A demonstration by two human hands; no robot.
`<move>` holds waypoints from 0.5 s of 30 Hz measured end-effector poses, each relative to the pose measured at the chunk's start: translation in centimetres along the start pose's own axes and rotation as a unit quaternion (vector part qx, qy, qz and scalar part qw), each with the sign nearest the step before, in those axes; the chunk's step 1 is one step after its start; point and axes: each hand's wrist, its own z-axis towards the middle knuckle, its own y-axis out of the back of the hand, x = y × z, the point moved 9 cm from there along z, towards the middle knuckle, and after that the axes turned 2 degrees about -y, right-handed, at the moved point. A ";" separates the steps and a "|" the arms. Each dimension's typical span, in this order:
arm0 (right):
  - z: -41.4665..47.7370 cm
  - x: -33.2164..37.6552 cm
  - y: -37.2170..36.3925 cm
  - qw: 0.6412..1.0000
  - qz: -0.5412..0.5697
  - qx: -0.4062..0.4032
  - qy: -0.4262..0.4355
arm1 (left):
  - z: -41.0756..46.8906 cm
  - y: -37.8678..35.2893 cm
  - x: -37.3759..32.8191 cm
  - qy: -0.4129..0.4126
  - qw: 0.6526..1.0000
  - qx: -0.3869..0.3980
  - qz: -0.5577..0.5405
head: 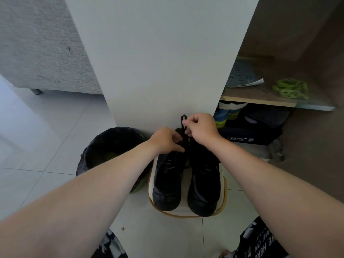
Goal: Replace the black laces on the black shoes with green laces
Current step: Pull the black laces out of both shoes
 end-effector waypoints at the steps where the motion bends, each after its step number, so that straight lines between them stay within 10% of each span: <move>1: 0.0 0.6 0.5 0.998 0.061 -0.018 0.004 | -0.1 0.0 -0.1 -0.002 1.000 0.007 0.005; 7: 0.2 3.6 3.4 0.945 0.324 -0.041 0.014 | 0.4 -1.1 -1.4 -0.038 0.996 0.025 0.075; 15: -1.0 -1.3 -1.5 0.989 -0.023 0.126 -0.069 | 0.5 2.7 -0.9 -0.015 0.991 -0.121 -0.054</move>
